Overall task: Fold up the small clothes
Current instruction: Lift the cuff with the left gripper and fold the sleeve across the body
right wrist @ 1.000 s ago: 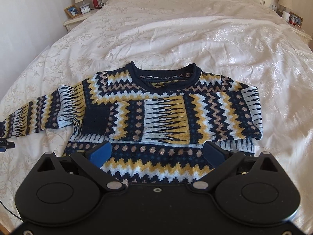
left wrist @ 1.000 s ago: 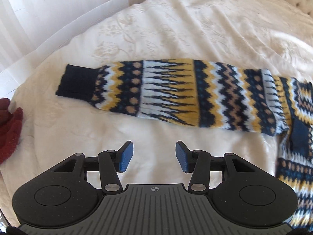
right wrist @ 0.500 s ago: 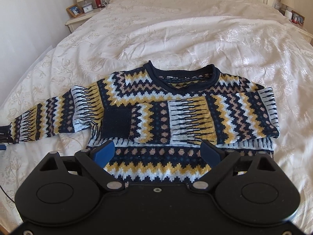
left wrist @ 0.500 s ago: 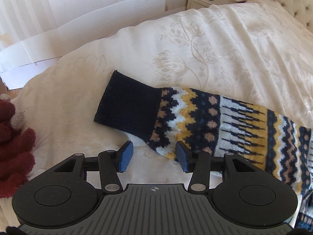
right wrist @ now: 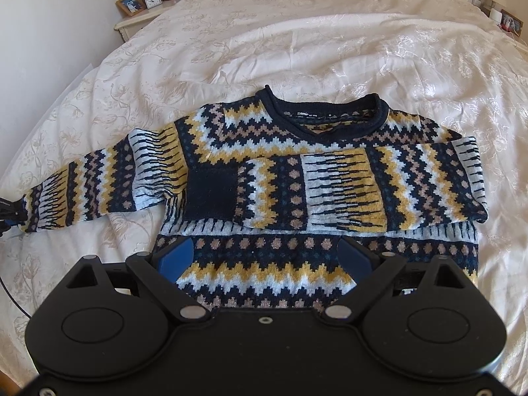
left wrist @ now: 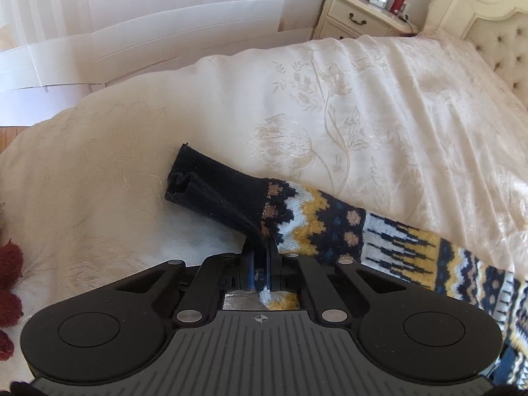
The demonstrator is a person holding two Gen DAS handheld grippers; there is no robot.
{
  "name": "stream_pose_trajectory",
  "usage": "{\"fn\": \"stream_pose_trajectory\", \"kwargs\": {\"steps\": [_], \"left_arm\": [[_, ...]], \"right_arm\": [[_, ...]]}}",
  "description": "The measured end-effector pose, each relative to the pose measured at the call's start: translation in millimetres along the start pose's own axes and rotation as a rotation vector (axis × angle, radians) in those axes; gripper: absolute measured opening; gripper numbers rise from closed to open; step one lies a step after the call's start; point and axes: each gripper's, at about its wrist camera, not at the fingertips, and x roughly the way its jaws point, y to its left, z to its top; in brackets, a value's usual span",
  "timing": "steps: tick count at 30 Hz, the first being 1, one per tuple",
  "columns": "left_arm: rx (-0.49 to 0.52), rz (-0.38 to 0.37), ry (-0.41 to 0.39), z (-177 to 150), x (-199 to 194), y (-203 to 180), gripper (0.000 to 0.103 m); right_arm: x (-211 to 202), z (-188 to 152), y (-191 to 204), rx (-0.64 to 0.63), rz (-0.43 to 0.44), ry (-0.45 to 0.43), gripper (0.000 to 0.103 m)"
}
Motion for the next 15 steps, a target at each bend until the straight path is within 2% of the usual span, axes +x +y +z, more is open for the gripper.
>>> {"fn": "stream_pose_trajectory", "kwargs": {"steps": [6, 15], "left_arm": [[0.106, -0.029, -0.072, 4.8, -47.7, -29.1, 0.006], [0.238, -0.208, -0.237, 11.4, -145.4, -106.7, 0.006]], "right_arm": [[1.8, 2.2, -4.0, -0.001, 0.026, 0.005, 0.091], [-4.1, -3.1, -26.9, 0.009, 0.075, -0.001, 0.09]]}}
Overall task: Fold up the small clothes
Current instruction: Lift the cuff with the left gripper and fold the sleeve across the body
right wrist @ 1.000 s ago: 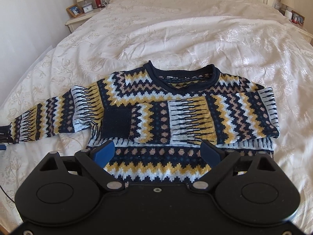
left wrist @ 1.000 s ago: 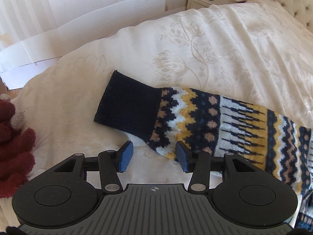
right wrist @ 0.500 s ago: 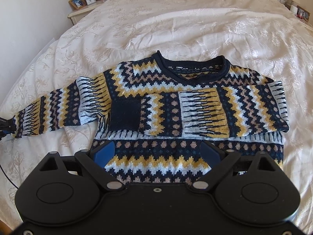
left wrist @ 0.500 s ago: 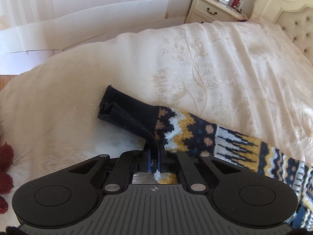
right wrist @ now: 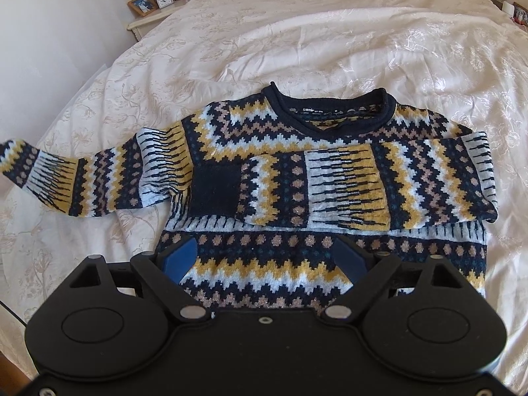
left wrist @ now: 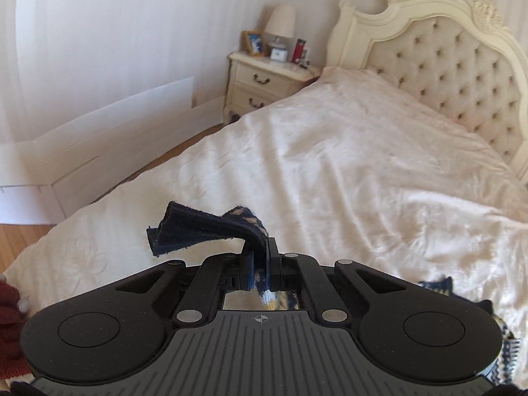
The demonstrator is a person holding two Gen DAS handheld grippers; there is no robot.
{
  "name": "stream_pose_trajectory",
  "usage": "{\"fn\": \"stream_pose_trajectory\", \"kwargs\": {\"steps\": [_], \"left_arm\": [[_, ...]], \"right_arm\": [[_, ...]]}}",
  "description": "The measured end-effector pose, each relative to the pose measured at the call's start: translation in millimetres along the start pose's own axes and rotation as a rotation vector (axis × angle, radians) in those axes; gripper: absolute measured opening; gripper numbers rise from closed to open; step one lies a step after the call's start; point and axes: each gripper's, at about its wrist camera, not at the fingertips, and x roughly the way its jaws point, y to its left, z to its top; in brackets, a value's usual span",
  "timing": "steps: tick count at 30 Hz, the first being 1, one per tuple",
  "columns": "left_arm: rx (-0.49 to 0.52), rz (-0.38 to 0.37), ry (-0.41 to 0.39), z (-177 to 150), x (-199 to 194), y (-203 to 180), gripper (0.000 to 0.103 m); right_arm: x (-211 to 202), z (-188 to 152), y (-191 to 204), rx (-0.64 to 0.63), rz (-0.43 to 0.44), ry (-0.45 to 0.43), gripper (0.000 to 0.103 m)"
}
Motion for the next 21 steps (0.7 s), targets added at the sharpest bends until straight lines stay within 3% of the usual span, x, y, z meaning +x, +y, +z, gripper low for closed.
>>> {"fn": "stream_pose_trajectory", "kwargs": {"steps": [4, 10, 14, 21], "left_arm": [[0.029, -0.103, -0.063, 14.7, -22.8, -49.7, 0.006], [0.109, -0.228, -0.089, 13.2, -34.7, -133.7, 0.006], [0.177, -0.296, -0.081, -3.2, -27.8, -194.8, 0.006], [0.223, -0.412, 0.015, -63.1, 0.4, -290.1, 0.006]], "right_arm": [[-10.8, -4.8, -21.6, 0.029, 0.012, -0.01, 0.09], [-27.5, -14.7, -63.3, 0.083, 0.008, -0.021, 0.09], [-35.8, -22.2, -90.5, 0.122, 0.001, -0.025, 0.09], [-47.8, -34.4, -127.5, 0.155, -0.014, -0.029, 0.09]]}}
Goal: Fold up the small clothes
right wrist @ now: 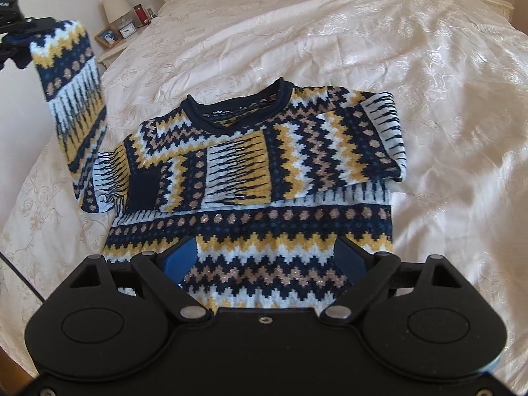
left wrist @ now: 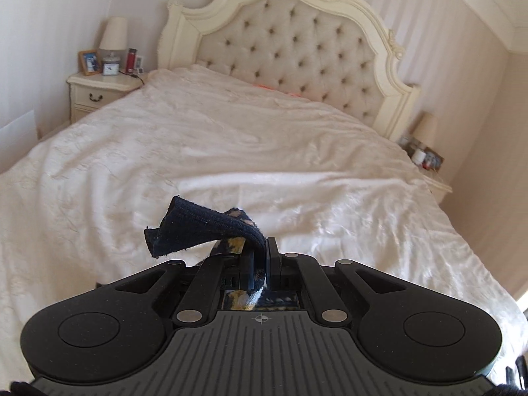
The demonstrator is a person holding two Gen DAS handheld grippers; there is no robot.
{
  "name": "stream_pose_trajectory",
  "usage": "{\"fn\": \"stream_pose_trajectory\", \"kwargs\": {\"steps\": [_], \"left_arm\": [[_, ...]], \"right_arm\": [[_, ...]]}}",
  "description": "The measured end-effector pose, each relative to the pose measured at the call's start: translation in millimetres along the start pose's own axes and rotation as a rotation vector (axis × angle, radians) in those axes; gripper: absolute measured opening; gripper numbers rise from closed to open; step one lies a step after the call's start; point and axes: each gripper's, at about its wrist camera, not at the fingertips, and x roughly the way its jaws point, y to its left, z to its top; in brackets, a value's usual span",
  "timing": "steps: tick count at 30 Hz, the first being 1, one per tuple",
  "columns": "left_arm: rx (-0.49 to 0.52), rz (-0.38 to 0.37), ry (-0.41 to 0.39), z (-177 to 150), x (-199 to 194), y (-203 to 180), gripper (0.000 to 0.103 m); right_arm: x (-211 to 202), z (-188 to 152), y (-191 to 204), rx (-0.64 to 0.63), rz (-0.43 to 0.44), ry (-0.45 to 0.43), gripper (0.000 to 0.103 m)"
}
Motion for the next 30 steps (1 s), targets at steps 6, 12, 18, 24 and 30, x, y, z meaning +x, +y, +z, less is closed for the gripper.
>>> {"fn": "stream_pose_trajectory", "kwargs": {"steps": [6, 12, 18, 24, 30], "left_arm": [[0.055, -0.068, 0.137, -44.2, 55.9, -53.3, 0.007], [0.17, -0.11, 0.192, -67.5, 71.7, -87.4, 0.019], [0.228, -0.104, 0.173, -79.6, 48.0, -81.4, 0.034], [0.231, 0.036, 0.26, -105.9, 47.3, -23.5, 0.034], [0.149, 0.175, 0.327, -112.1, 52.7, 47.7, 0.034]], "right_arm": [[-7.5, -4.2, -23.7, 0.033, -0.023, -0.005, 0.09], [-8.1, -7.9, -33.9, 0.054, -0.041, -0.001, 0.09], [-1.4, -6.2, -31.1, 0.063, -0.048, 0.0, 0.09], [9.5, 6.1, -21.4, 0.047, -0.053, -0.013, 0.09], [22.7, 25.2, -16.9, 0.031, -0.063, -0.024, 0.086]]}}
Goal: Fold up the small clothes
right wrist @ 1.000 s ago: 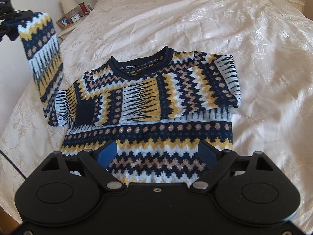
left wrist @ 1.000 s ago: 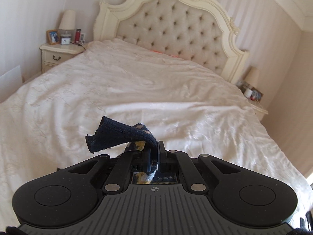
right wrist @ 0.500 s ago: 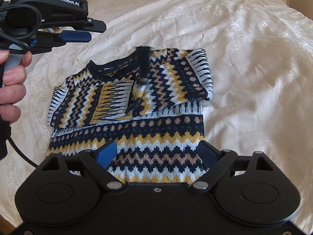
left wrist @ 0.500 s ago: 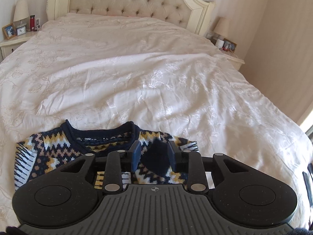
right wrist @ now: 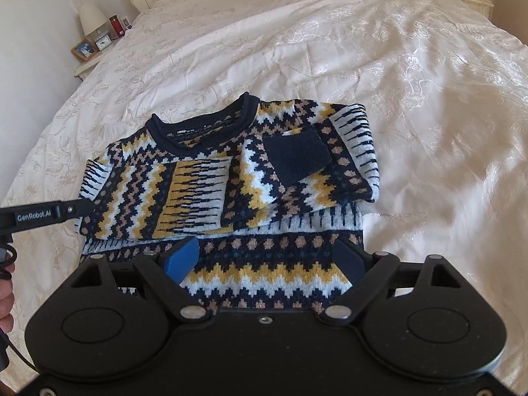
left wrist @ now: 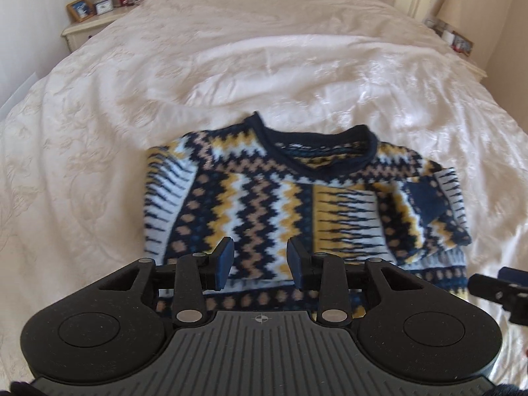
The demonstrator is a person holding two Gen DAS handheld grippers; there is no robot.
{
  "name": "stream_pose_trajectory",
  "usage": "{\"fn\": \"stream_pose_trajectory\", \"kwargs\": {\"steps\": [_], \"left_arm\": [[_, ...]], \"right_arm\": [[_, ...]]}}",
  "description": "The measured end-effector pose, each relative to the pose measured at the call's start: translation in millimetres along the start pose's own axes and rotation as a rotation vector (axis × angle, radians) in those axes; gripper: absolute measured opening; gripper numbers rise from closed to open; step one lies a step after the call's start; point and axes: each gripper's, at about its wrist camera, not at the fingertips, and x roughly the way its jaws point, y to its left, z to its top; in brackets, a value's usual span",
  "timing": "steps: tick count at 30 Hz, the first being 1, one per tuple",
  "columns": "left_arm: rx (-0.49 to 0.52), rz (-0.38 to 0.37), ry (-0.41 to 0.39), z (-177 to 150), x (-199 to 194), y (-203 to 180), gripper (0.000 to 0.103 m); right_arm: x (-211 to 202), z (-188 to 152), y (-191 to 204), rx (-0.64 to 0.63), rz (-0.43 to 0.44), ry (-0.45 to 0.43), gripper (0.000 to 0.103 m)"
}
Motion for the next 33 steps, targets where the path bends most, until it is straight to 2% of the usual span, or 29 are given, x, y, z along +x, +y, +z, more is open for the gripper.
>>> {"fn": "stream_pose_trajectory", "kwargs": {"steps": [4, 13, 18, 21, 25, 28, 30, 31, 32, 33], "left_arm": [[-0.032, 0.039, 0.018, 6.4, 14.2, 23.7, 0.034], [-0.004, 0.083, 0.047, 23.6, 64.4, 36.7, 0.034], [-0.097, 0.147, 0.121, 19.1, 95.5, 73.2, 0.034], [-0.147, 0.174, 0.137, 14.5, 102.5, 91.2, 0.037], [-0.213, 0.141, 0.142, 12.2, 103.1, 103.1, 0.04], [-0.191, 0.156, 0.144, 12.2, 103.0, 98.9, 0.04], [-0.194, 0.161, 0.143, 12.0, 103.7, 98.1, 0.04], [-0.199, 0.162, 0.143, 12.1, 104.3, 98.1, 0.04], [-0.203, 0.161, 0.143, 12.3, 104.3, 98.4, 0.04], [-0.205, 0.16, 0.143, 12.5, 104.7, 98.6, 0.04]], "right_arm": [[12.3, 13.9, 0.7, 0.009, -0.012, -0.002, 0.085], [47.8, 48.0, -8.6, -0.004, -0.047, 0.002, 0.085], [76.1, 65.5, -18.2, -0.022, -0.069, 0.015, 0.085], [90.7, 72.8, -23.2, -0.037, -0.076, 0.025, 0.084], [109.4, 78.9, -28.8, -0.051, -0.069, 0.043, 0.079], [123.6, 79.4, -31.9, -0.048, -0.07, 0.08, 0.068], [130.1, 78.9, -33.6, -0.035, -0.067, 0.107, 0.054], [130.3, 78.6, -33.5, -0.033, -0.07, 0.109, 0.051], [128.5, 78.5, -33.0, -0.037, -0.072, 0.105, 0.042], [124.7, 79.0, -32.1, -0.041, -0.078, 0.099, 0.027]]}}
